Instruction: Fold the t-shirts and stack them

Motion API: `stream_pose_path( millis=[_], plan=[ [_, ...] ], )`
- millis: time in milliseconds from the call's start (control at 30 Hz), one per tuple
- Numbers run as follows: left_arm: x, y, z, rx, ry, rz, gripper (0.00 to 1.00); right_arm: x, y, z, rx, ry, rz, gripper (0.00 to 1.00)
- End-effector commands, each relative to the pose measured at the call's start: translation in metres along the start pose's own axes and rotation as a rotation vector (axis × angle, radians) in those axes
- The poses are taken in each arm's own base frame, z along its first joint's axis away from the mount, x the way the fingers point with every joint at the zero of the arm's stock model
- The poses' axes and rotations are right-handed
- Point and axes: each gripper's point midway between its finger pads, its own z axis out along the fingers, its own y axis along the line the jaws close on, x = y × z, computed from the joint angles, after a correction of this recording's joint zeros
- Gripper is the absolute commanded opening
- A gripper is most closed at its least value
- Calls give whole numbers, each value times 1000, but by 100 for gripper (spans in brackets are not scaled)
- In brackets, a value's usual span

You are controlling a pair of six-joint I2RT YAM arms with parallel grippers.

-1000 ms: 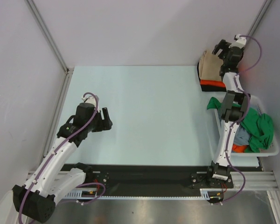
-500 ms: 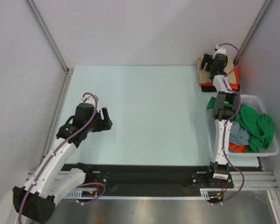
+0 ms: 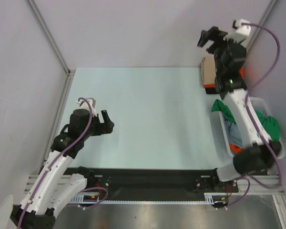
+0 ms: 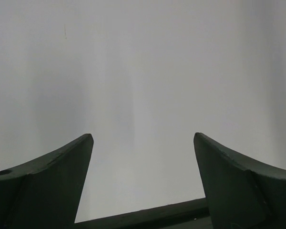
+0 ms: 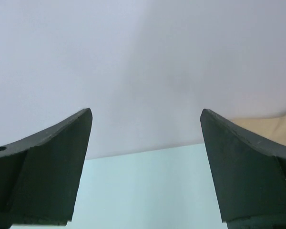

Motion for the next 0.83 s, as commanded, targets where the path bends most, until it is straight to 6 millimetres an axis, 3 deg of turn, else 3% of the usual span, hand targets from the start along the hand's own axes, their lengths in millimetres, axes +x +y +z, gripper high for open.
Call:
stream_pose_path(
  millis=[0, 33, 67, 133, 167, 233, 267, 333, 400, 433, 533, 600, 633, 800],
  plan=[
    [-13, -6, -6, 41, -70, 13, 94, 13, 9, -77, 16, -22, 261, 100],
    [-14, -5, -7, 39, -77, 11, 95, 22, 15, -94, -10, -19, 293, 100],
    [-14, -6, -7, 42, -76, 11, 95, 45, 30, -131, -47, 35, 356, 100],
    [-14, -8, -7, 54, -70, 13, 96, 81, 37, -168, -40, 164, 409, 100],
    [-14, -9, -7, 56, -67, 13, 96, 91, 50, -193, -79, 222, 443, 100],
    [-16, -11, -10, 67, -77, 13, 96, 158, 49, -234, -44, 423, 461, 100],
    [-17, -11, -11, 69, -83, 16, 96, 174, 62, -255, -78, 483, 448, 100],
    [-17, -18, -15, 114, -90, 20, 96, 219, 50, -290, -30, 589, 390, 100],
    [-19, -18, -16, 115, -103, 18, 97, 242, 45, -314, 8, 626, 331, 100],
    [-20, -19, -18, 118, -112, 19, 98, 265, 34, -331, 54, 678, 310, 100],
    [-21, -20, -21, 129, -123, 20, 98, 303, 34, -362, 4, 754, 287, 100],
    [-21, -22, -20, 141, -126, 24, 99, 314, 46, -376, -59, 780, 299, 100],
    [-21, -22, -21, 147, -137, 30, 99, 325, 41, -382, -52, 792, 287, 100],
    [-24, -21, -24, 144, -154, 37, 100, 328, 54, -388, -108, 772, 232, 100]
  ],
)
